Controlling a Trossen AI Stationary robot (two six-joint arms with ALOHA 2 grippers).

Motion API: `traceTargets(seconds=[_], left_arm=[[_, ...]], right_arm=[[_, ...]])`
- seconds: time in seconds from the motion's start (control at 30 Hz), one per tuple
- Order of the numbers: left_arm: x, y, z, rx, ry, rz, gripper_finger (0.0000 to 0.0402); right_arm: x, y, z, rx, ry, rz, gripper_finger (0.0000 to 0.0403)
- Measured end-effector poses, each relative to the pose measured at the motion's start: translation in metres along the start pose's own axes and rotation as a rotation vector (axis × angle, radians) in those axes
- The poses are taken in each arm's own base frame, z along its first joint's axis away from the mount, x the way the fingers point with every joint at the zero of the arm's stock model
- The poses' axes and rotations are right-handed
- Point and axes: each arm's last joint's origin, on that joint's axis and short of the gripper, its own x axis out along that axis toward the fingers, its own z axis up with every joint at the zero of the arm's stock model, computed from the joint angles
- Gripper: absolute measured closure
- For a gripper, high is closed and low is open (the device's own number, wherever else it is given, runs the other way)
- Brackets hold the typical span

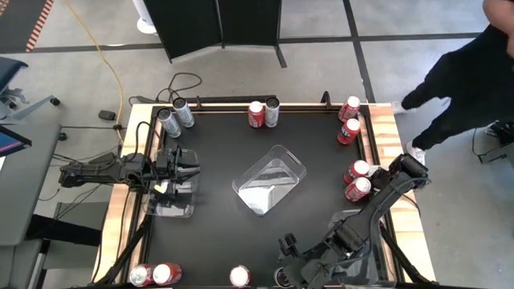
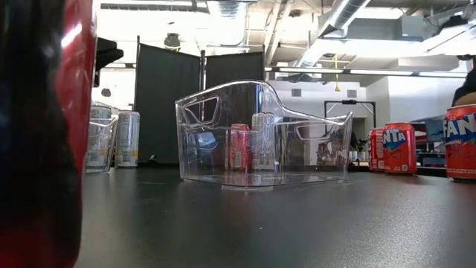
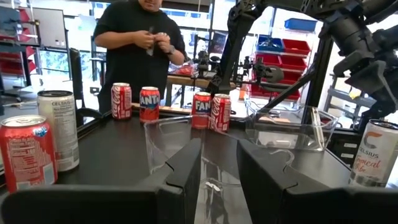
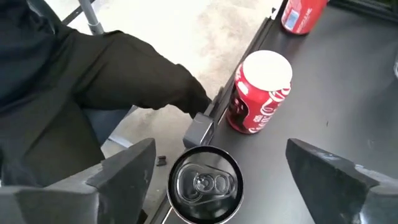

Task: Sort soda cans
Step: Put the white soda can into the middle transparent bin

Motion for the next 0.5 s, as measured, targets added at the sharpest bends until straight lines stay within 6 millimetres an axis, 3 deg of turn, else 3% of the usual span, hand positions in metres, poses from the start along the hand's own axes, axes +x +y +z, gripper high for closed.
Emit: traceTargets(seconds=[0.33,0.5], left_arm=[[0.0,0.0,0.0,-0.001,-0.001,0.0,0.0301],[0.0,0.0,0.0,-0.007,-0.002,0.0,0.0301]], right_arm=[[0.0,0.001,-0.003,-0.008,0.03,-0.003,0.0003],[0.015,0.006,-0.013,-0.032,0.093,-0.008,0.0003]])
